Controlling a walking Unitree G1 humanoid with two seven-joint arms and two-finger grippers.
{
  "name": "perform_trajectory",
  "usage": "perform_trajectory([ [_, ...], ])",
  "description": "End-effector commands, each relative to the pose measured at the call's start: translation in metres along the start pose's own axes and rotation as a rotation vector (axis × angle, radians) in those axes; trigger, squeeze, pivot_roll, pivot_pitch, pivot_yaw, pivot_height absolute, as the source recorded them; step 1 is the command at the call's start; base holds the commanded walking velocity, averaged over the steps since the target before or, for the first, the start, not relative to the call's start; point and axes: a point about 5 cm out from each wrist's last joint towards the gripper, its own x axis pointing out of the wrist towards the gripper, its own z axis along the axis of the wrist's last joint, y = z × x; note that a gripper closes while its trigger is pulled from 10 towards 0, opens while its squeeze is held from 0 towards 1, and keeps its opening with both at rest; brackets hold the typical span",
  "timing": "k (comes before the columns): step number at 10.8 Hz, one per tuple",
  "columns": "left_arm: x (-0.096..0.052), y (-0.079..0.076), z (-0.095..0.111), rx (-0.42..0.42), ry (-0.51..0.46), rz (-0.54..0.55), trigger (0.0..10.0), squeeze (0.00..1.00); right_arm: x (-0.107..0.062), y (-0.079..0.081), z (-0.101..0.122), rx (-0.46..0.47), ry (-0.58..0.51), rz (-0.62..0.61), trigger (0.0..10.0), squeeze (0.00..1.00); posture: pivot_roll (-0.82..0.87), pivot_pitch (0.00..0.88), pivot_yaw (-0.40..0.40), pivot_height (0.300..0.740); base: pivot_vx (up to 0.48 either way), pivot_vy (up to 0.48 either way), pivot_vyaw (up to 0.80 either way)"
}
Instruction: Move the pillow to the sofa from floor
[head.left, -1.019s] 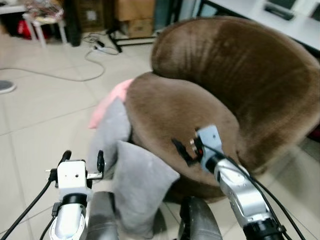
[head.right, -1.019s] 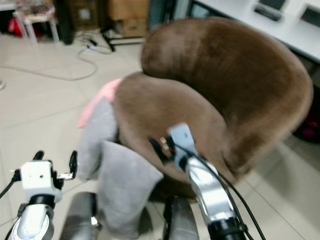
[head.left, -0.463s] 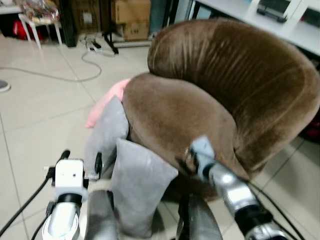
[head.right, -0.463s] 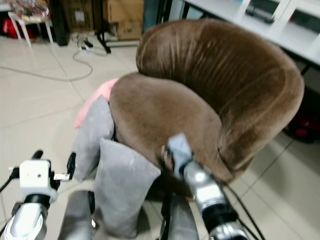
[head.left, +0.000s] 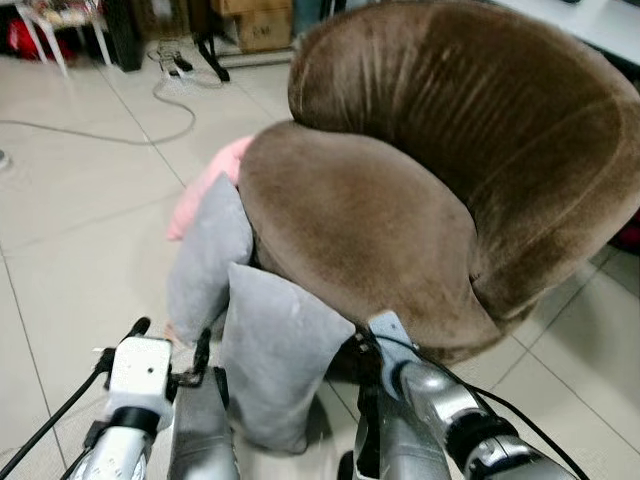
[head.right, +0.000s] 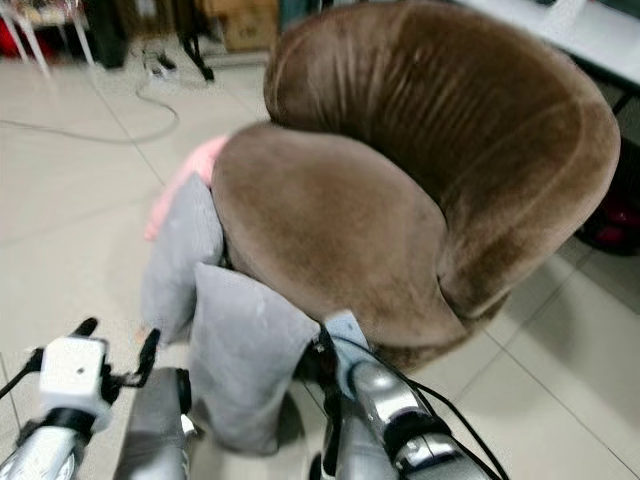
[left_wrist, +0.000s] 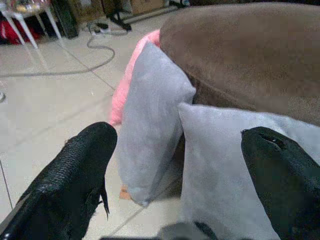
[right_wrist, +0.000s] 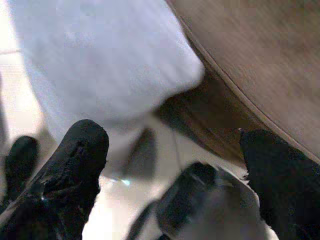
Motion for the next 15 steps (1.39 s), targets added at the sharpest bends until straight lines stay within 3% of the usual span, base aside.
perform_trajectory([
  [1,-0.005,-0.001,0.004,-0.009,-0.015,-0.005,10.0,0.00,0.000,0.000,0.006,0.032,-0.052,0.048,10.0,0.00,0.15,0.170,-0.175,0.550,0.000,0.000,0.00],
  [4,-0.018,-0.002,0.018,-0.020,-0.064,-0.026,10.0,0.00,0.001,0.003,0.017,0.069,-0.117,0.071,10.0,0.00,0.14,0.220,-0.212,0.550,0.000,0.000,0.00],
  [5,-0.021,0.008,0.024,-0.006,-0.077,-0.009,10.0,0.00,0.002,-0.001,0.029,0.184,-0.176,0.035,10.0,0.00,0.14,0.244,-0.234,0.550,0.000,0.000,0.00],
  [6,-0.023,0.009,0.029,-0.013,-0.087,-0.021,10.0,0.00,0.003,0.001,0.030,0.211,-0.177,0.043,10.0,0.00,0.14,0.250,-0.239,0.550,0.000,0.000,0.00],
  [9,-0.036,-0.015,0.046,-0.096,-0.082,-0.277,10.0,0.00,0.006,0.011,0.029,0.162,-0.152,0.067,10.0,0.00,0.16,0.273,-0.248,0.550,0.000,0.000,0.00],
  [12,-0.055,-0.016,0.043,-0.083,-0.004,-0.301,10.0,0.00,0.011,0.025,0.033,0.187,-0.146,0.062,10.0,0.00,0.20,0.289,-0.247,0.550,0.000,0.000,0.00],
  [13,-0.059,-0.016,0.043,-0.080,0.011,-0.297,10.0,0.00,0.012,0.026,0.038,0.259,-0.167,0.011,10.0,0.00,0.21,0.295,-0.245,0.550,0.000,0.000,0.00],
  [15,-0.061,-0.015,0.043,-0.071,0.014,-0.293,10.0,0.00,0.011,0.015,0.041,0.379,-0.199,-0.065,10.0,0.00,0.22,0.292,-0.240,0.550,0.000,0.000,0.00],
])
